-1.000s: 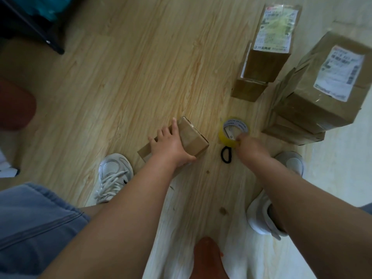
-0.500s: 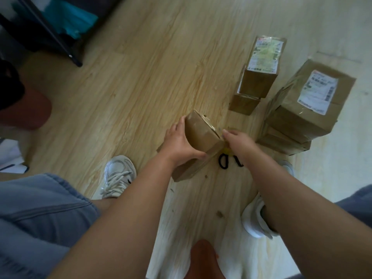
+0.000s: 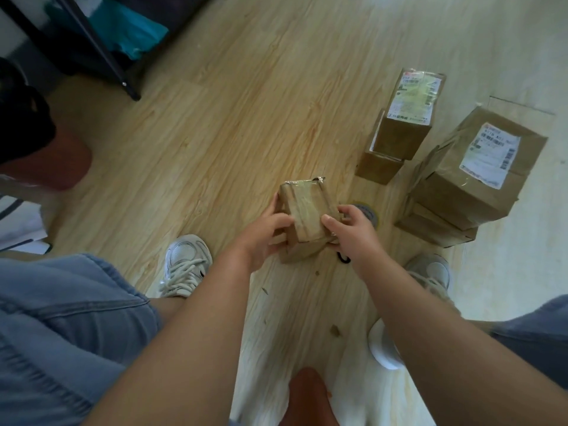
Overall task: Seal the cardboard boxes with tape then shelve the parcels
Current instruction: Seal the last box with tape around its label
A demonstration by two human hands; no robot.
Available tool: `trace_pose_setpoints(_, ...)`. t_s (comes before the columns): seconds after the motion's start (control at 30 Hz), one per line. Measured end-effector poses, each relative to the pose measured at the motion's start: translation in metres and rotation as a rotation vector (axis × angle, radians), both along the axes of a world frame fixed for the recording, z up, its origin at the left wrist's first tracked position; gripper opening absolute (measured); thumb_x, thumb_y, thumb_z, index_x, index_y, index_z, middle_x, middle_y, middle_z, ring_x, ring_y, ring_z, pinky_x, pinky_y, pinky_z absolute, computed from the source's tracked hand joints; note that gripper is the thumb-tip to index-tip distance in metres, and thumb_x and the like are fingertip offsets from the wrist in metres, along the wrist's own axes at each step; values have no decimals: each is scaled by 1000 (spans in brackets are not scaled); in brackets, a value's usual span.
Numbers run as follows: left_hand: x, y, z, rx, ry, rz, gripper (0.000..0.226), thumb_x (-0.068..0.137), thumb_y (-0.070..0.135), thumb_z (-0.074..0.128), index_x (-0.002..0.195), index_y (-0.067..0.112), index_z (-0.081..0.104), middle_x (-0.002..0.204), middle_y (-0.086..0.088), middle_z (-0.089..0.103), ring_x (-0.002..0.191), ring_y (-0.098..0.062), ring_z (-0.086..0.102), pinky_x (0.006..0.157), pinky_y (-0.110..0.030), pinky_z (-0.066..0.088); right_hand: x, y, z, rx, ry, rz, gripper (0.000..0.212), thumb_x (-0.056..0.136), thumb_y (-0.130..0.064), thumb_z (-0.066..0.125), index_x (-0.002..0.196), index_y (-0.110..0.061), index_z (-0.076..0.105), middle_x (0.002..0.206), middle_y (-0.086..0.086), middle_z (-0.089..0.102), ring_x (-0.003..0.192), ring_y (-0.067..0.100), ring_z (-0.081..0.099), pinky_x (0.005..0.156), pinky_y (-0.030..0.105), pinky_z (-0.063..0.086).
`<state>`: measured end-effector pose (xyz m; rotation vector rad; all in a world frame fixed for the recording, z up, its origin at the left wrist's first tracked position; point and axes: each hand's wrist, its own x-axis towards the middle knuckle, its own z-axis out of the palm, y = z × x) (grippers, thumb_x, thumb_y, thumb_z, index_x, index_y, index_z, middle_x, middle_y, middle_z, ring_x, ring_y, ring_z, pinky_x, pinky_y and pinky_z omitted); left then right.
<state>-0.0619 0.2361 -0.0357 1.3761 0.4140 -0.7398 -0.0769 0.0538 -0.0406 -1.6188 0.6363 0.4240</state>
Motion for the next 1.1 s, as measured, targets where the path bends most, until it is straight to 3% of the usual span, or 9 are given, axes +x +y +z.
trace_pose_setpoints(0.07,-2,0,-4,78,-23,55,56,102,39,49,153,42,26,136,9,56,118,-14,58,86,-29,53,-1,8,1,-28,-23,55,44,93,-29,70,133,-26,52,111,-7,57,97,12,63,82,32,59)
trace_pose_setpoints(0.13,-3,-2,-9,162,-62,115,51,103,42,45,152,39,31,139,6,55,120,-16,58,84,-28,53,-4,15,-3,-55,-41,70,50,93,-30,70,139,-27,49,115,-8,55,99,11,62,80,29,58)
trace_pose_setpoints(0.3,0,-10,-20,487,-296,-32,44,100,48,38,143,38,37,123,6,62,110,-19,61,95,-49,51,-6,18,-8,-18,-48,60,62,93,-29,71,149,-23,46,129,-1,63,109,13,64,87,30,58)
trace_pose_setpoints(0.4,-1,-12,-22,597,-318,-112,57,92,64,29,144,40,30,124,-2,61,107,-24,62,90,-51,52,-7,18,-9,-17,-63,84,62,93,-28,70,150,-22,46,130,-3,65,109,9,65,84,25,57)
trace_pose_setpoints(0.57,8,-12,-24,548,-148,-127,81,72,84,24,140,41,34,124,-6,61,106,-29,62,88,-54,53,-5,17,-5,-52,-74,138,60,95,-29,68,150,-22,45,126,-6,66,103,2,64,80,19,57)
trace_pose_setpoints(0.73,9,-13,2,329,77,64,53,102,58,29,136,24,51,116,-2,64,93,-17,63,68,-30,52,-2,15,7,-106,-53,257,49,95,-25,68,142,-23,54,112,-10,70,103,9,68,91,32,57)
trace_pose_setpoints(0.83,5,-11,8,269,79,117,48,105,49,33,131,16,56,114,-5,65,89,-16,63,63,-28,50,3,14,19,-84,-42,265,51,90,-16,74,138,-22,57,101,-13,71,94,6,70,79,24,57)
trace_pose_setpoints(1.0,16,-8,41,296,-189,33,36,105,36,41,133,20,57,119,-3,67,103,-17,64,85,-32,53,7,12,51,-61,8,171,52,88,-46,72,129,-22,50,114,1,67,98,18,69,87,42,60)
trace_pose_setpoints(1.1,18,-8,67,197,-303,8,34,103,28,50,137,31,51,117,9,66,96,-1,62,76,-18,51,11,11,78,75,6,37,49,94,-63,52,120,-23,62,111,0,71,100,20,69,80,39,60)
